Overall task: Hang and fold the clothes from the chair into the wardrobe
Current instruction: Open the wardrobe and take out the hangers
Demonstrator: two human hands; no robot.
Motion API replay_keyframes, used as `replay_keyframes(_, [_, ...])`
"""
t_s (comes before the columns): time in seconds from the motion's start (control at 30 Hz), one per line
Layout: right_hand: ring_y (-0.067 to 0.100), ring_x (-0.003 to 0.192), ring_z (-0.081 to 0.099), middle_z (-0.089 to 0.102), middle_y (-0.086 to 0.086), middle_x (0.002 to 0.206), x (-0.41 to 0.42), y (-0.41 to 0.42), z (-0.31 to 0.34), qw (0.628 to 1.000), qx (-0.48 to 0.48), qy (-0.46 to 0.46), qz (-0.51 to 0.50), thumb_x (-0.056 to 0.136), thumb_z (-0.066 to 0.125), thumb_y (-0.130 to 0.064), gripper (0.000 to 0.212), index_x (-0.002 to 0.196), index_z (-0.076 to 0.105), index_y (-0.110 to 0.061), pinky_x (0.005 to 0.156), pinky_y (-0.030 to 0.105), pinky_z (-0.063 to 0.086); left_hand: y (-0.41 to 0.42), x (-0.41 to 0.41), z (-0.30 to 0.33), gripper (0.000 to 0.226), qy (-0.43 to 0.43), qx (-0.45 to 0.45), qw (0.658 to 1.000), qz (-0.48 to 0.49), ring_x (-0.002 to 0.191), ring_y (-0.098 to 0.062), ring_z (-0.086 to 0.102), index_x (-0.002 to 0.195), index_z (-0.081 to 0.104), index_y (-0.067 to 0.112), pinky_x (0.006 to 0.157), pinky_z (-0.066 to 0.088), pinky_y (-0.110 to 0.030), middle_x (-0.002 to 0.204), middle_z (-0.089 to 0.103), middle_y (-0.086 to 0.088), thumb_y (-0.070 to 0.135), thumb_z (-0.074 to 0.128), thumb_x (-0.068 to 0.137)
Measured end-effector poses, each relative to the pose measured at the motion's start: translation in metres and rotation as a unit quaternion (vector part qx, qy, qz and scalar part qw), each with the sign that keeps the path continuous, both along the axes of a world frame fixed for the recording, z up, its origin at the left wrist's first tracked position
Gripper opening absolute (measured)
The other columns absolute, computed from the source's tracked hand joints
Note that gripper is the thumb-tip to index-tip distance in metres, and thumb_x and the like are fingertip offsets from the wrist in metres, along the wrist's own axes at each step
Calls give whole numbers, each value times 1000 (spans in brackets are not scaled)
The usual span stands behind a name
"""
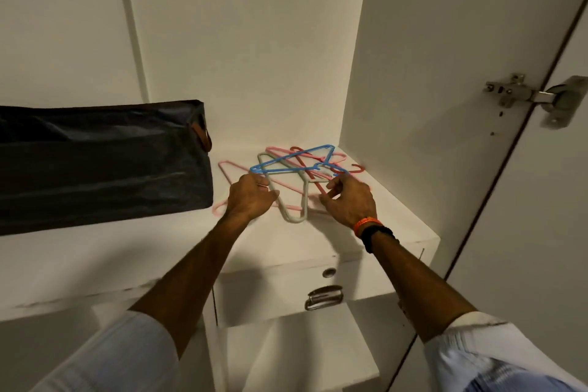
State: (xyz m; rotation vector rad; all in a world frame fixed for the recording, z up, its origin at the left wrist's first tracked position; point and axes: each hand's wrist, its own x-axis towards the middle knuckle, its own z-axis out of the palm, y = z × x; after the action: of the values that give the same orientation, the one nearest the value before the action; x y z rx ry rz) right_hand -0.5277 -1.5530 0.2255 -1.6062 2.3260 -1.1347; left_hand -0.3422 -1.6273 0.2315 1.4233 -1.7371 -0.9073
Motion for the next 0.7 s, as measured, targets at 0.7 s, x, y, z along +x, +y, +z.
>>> replay_keyframes(0.7, [30,117,53,51,12,131,-74,-184,-16,960,256,104,-34,63,66,-82,108,144,37,-16,94,46,52,-150,-90,-25,55,-101,127,981,106,111,-28,63,126,52,0,86,55,-33,119,63,-14,13,76,78])
